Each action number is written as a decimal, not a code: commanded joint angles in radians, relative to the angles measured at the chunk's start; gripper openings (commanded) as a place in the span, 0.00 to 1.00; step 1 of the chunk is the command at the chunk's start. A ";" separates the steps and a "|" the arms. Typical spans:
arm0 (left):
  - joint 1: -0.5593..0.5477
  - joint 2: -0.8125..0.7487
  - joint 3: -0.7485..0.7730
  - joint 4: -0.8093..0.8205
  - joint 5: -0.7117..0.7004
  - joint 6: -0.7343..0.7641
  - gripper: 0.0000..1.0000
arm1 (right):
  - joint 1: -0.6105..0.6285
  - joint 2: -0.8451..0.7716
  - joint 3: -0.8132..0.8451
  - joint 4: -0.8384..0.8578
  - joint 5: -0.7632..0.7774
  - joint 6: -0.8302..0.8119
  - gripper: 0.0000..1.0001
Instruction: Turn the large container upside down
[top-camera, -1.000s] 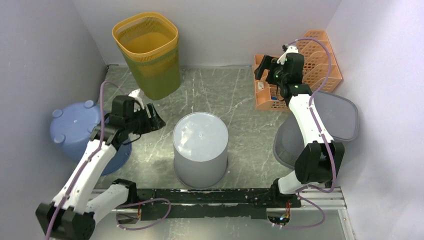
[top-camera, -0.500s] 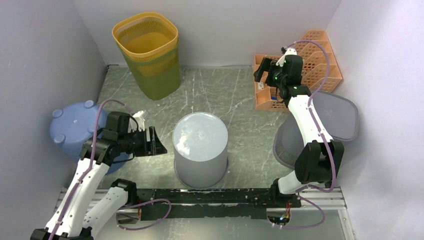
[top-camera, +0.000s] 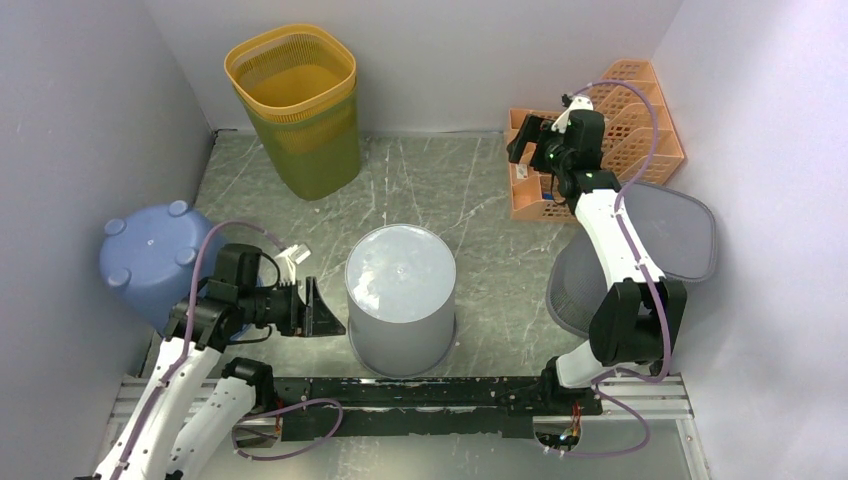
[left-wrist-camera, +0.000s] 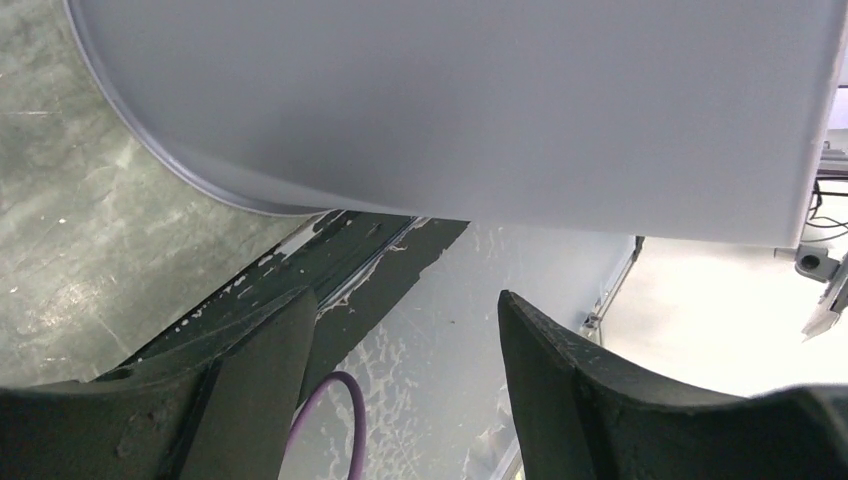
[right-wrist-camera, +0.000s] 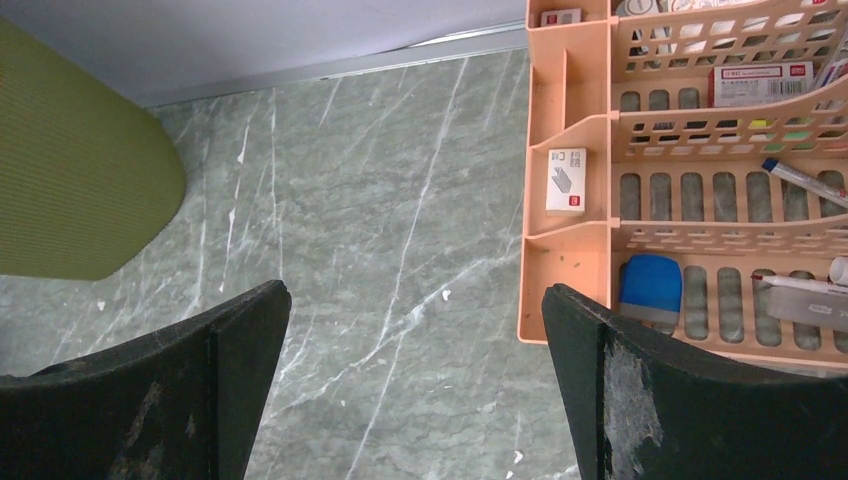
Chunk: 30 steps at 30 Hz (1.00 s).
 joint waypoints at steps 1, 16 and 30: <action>-0.001 0.007 -0.007 0.134 0.053 -0.065 0.78 | 0.002 0.022 0.010 0.027 0.002 0.009 1.00; -0.230 0.259 -0.065 0.740 -0.237 -0.364 0.81 | 0.000 0.075 0.051 0.056 -0.011 0.014 1.00; -0.364 0.886 0.281 1.008 -0.476 -0.311 0.82 | 0.001 0.045 0.184 0.029 -0.086 -0.019 1.00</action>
